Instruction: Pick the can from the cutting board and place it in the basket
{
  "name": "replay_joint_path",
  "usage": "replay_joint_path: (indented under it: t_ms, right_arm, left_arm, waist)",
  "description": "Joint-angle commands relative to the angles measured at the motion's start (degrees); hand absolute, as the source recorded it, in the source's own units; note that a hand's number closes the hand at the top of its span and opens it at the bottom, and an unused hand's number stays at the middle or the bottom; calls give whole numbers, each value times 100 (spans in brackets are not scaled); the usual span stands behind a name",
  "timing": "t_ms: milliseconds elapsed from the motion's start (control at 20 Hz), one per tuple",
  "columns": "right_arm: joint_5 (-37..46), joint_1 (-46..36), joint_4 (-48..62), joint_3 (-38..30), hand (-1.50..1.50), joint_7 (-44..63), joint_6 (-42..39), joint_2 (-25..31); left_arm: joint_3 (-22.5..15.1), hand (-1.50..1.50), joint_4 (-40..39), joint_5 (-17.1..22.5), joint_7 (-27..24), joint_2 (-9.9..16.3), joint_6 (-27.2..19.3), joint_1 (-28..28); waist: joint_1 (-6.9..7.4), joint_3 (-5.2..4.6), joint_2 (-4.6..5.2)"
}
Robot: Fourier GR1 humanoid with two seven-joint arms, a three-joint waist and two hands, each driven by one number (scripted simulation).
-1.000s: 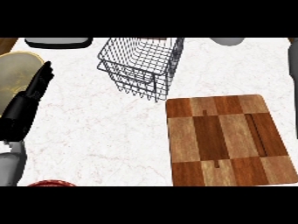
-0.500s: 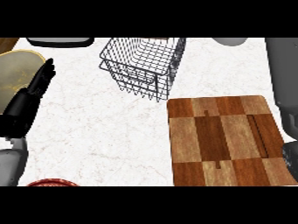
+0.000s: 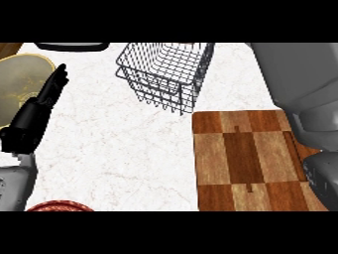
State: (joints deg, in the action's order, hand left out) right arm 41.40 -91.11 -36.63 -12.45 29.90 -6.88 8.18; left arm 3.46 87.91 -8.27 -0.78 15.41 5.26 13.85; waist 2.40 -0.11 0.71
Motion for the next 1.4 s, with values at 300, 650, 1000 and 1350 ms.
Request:
replay_joint_path:
  t_ms: [300, 650, 1000, 1350]
  right_arm:
    - [324, -488, 1420, 226, 150, 438, -309, -173]
    - [962, -629, 1894, 805, 150, 186, -822, 203]
    - [567, -591, 2111, 425, -150, 179, -947, -242]
    - [261, -511, 1876, 41, -150, -53, -213, -278]
  left_arm:
    - [14, 0, 97, -53, 92, -26, -21, -1]
    - [-48, 0, 299, -68, 325, -44, 28, -29]
    - [32, 0, 196, -71, 9, -99, -18, -125]
    - [199, 0, 257, 79, 148, 45, 148, -77]
  waist:
    - [-23, 1, -15]
    - [11, 2, 3]
    - [20, 3, 1]
    - [16, 5, -3]
